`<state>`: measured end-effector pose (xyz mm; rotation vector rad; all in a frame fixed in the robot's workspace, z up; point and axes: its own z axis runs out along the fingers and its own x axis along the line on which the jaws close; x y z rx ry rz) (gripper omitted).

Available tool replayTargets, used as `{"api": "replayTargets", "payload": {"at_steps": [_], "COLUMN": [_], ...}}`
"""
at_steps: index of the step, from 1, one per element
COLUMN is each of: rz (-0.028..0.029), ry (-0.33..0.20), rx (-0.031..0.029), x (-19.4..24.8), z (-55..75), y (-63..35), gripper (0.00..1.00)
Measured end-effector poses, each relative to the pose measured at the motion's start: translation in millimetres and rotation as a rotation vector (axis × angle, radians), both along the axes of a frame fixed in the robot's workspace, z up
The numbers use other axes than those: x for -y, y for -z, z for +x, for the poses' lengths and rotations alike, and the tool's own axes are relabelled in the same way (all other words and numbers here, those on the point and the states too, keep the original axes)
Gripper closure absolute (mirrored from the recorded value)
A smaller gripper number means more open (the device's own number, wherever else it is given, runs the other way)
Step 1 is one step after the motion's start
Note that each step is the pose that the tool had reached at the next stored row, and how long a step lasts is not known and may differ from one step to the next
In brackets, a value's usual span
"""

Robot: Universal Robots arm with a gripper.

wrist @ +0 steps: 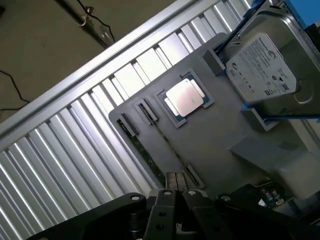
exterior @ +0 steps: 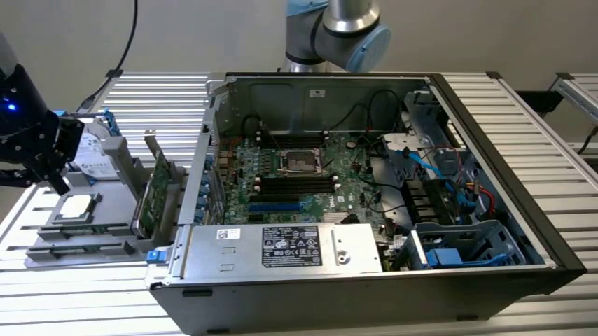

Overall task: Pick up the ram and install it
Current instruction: 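Pick up the ram and move it above insertion slot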

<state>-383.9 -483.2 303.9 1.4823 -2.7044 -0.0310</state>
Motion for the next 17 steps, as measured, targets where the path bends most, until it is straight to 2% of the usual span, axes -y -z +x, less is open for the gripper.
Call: {"api": "replayTargets", "payload": {"at_steps": [17], "rz": [-0.0001], "ry": [-0.31], "rx": [-0.0002], "x": [0.0], "z": [0.0], "y": [2.7], "gripper": [0.89]}}
